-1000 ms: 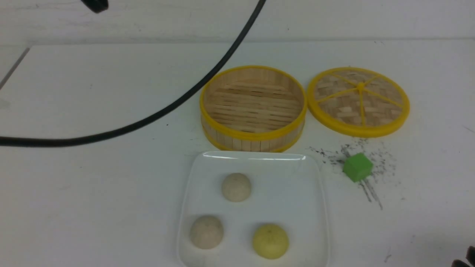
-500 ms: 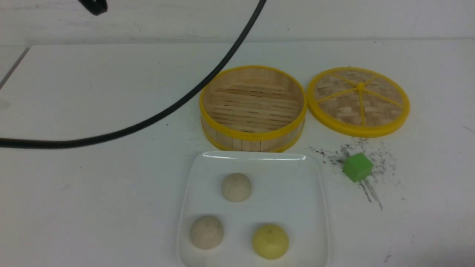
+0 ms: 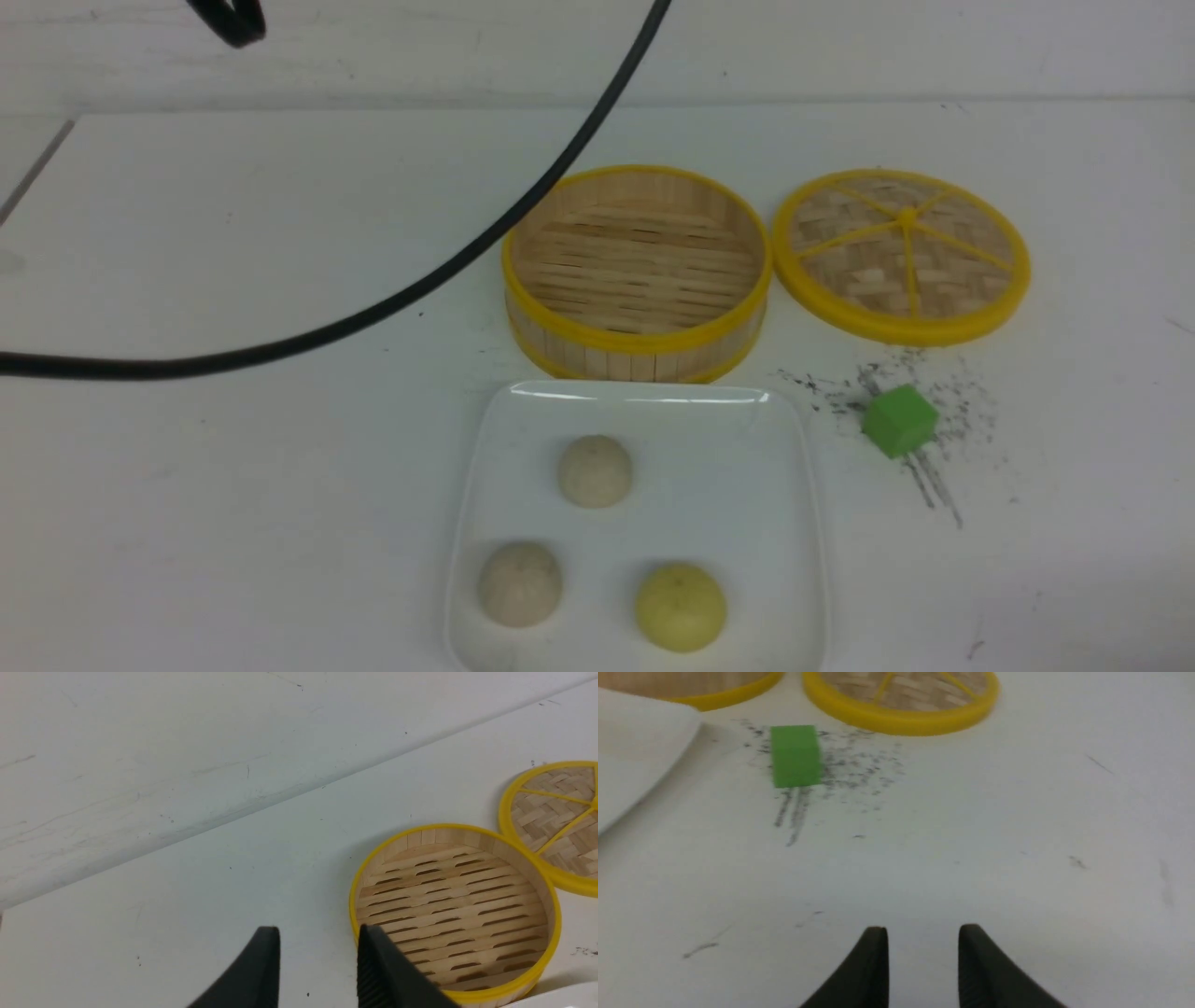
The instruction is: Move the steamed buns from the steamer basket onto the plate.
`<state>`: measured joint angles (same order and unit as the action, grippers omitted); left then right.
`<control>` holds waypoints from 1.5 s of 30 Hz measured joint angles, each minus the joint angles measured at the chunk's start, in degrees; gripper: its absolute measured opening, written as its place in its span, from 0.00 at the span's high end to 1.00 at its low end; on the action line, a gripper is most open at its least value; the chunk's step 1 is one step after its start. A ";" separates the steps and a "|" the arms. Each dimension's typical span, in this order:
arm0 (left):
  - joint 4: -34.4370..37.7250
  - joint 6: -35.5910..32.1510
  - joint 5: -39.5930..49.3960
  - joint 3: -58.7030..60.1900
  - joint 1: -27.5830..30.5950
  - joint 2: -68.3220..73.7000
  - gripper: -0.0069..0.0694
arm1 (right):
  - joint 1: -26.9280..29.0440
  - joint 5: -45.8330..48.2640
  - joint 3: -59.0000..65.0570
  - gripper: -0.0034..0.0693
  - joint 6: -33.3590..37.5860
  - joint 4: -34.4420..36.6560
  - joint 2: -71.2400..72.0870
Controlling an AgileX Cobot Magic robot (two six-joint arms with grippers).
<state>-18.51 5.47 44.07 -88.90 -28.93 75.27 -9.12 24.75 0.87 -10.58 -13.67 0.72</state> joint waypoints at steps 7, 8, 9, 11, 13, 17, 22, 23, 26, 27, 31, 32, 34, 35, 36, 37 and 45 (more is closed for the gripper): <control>0.00 0.00 0.14 0.00 0.00 2.46 0.56 | 10.65 -0.25 0.00 0.62 -2.44 0.12 0.00; 0.00 0.00 0.14 0.00 0.00 3.02 0.56 | 11.61 -0.50 0.00 0.62 -3.03 0.79 0.00; 0.00 0.00 0.14 0.00 0.00 3.22 0.56 | 11.75 -0.50 0.00 0.62 -3.15 0.92 0.00; 0.00 0.00 0.14 0.00 0.00 4.66 0.56 | 13.51 -0.75 0.06 0.62 -5.46 2.14 0.00; 0.00 0.00 0.14 0.00 0.00 5.74 0.56 | 14.43 -0.90 0.06 0.62 -7.70 2.43 0.00; 0.00 0.00 0.14 0.00 0.00 8.31 0.57 | 15.30 -0.73 0.06 0.62 -13.80 2.72 0.00; -0.05 0.00 -0.12 0.00 0.00 13.66 0.58 | 15.30 -0.72 0.06 0.62 -16.95 2.66 0.00; -0.05 0.00 -0.17 0.00 0.00 14.53 0.58 | 15.30 -0.68 0.06 0.62 -16.95 2.66 0.00; -0.05 0.00 -0.39 0.00 0.00 16.78 0.58 | 15.30 -0.68 0.06 0.62 -17.00 2.66 0.00; -0.10 0.00 -0.45 0.00 0.00 17.97 0.58 | 15.30 -0.68 0.06 0.62 -17.00 2.66 0.00; -2.39 0.00 -0.74 0.00 0.00 23.88 0.58 | 15.30 -0.68 0.06 0.62 -17.00 2.66 0.00; -2.72 0.00 -0.77 0.00 0.00 24.16 0.58 | 15.30 -0.68 0.06 0.62 -17.00 2.66 0.00; -4.54 0.00 -0.90 0.00 0.00 27.19 0.58 | 15.30 -0.68 0.06 0.62 -17.00 2.66 0.00; -5.40 0.00 -0.98 0.00 0.00 28.62 0.58 | 15.30 -0.68 0.06 0.62 -17.00 2.66 0.00; -6.06 0.00 -1.04 0.00 0.00 30.25 0.58 | 15.30 -0.68 0.06 0.62 -17.00 2.66 0.00; -6.17 0.00 -1.04 0.00 0.00 30.78 0.58 | 15.30 -0.68 0.06 0.62 -17.02 2.66 0.00; -10.57 4.48 0.02 0.00 0.05 31.26 0.58 | 15.36 -0.68 0.06 0.62 -17.06 2.66 0.00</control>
<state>-29.08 9.94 44.09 -88.90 -28.88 106.53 6.24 24.07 0.93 -27.64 -11.01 0.72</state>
